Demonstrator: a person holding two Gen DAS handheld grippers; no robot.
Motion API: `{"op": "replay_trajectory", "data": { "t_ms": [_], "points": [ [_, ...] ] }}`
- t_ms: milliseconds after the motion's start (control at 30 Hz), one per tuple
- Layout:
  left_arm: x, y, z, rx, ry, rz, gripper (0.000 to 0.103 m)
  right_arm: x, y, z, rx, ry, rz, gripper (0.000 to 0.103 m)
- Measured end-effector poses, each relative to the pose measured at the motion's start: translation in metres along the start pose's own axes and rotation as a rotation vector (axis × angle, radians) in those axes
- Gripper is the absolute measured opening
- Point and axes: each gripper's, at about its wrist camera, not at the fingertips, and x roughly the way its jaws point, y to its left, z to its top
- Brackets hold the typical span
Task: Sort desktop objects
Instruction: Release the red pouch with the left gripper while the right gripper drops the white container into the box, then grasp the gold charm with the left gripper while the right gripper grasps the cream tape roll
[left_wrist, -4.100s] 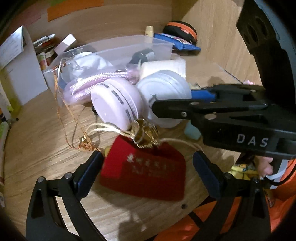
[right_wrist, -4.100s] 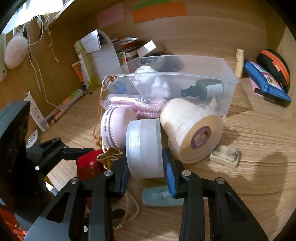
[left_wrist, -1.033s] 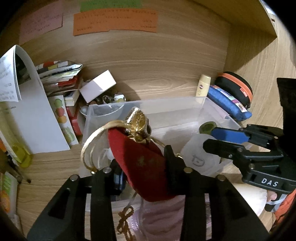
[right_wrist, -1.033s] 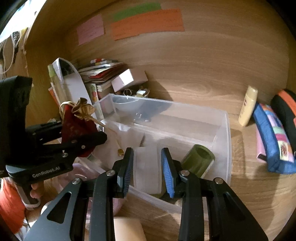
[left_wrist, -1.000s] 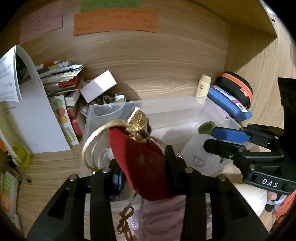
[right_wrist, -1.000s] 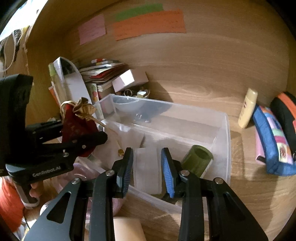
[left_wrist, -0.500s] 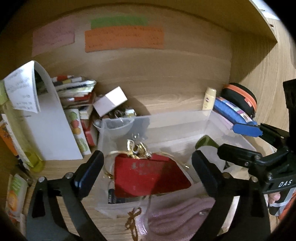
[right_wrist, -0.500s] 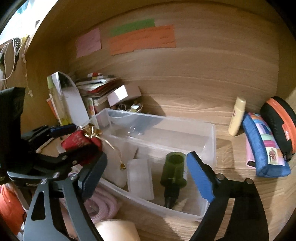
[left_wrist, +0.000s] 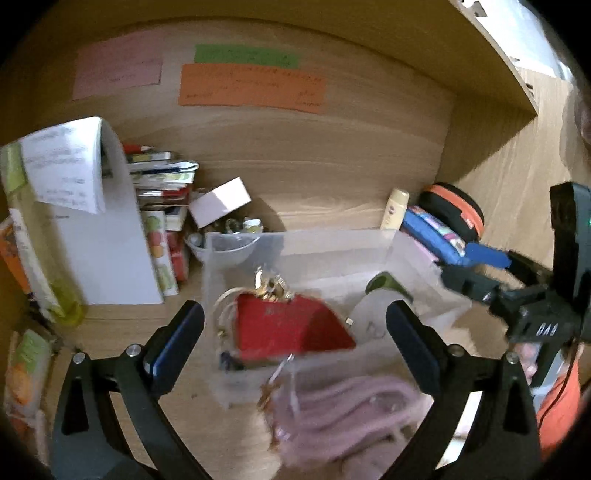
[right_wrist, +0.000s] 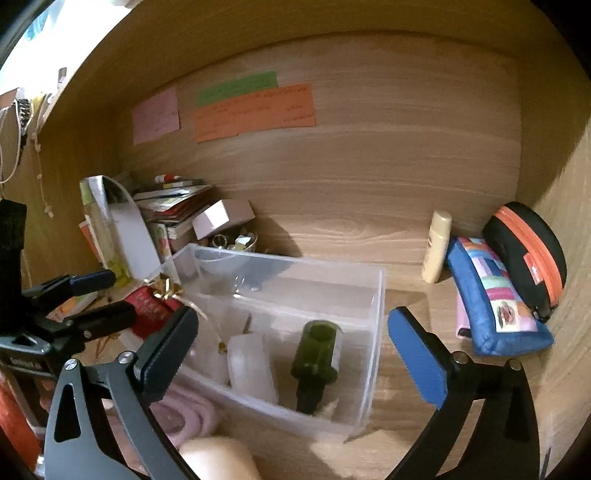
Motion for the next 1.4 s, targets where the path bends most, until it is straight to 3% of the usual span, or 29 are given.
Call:
{"op": "replay_trajectory", "data": {
  "t_ms": [267, 367, 467, 700, 967, 1100, 1267, 1400],
  "points": [
    [-0.042, 0.003, -0.032, 0.072, 0.006, 0.074, 0.102, -0.048, 0.006, -0.015, 0.002, -0.024, 0.032, 0.103],
    [-0.049, 0.008, -0.045, 0.040, 0.041, 0.090, 0.102, -0.065, 0.013, -0.027, -0.024, -0.034, 0.010, 0.103],
    [-0.053, 0.018, -0.062, -0.029, 0.089, 0.062, 0.102, -0.075, 0.017, -0.042, -0.038, -0.028, -0.013, 0.103],
    [-0.068, 0.034, -0.099, -0.155, 0.158, 0.004, 0.102, -0.073, 0.016, -0.075, -0.003, 0.088, 0.020, 0.103],
    [-0.080, -0.002, -0.129, -0.062, 0.190, -0.009, 0.100, -0.067, 0.020, -0.096, 0.001, 0.172, 0.049, 0.103],
    [-0.070, -0.024, -0.140, -0.004, 0.235, -0.012, 0.077, -0.060, 0.028, -0.103, -0.034, 0.208, 0.043, 0.103],
    [-0.060, -0.032, -0.142, 0.007, 0.253, -0.011, 0.062, -0.050, 0.031, -0.107, -0.043, 0.245, 0.030, 0.103],
    [-0.054, -0.033, -0.138, 0.014, 0.253, -0.015, 0.038, -0.042, 0.032, -0.100, -0.012, 0.264, 0.054, 0.102]
  ]
}}
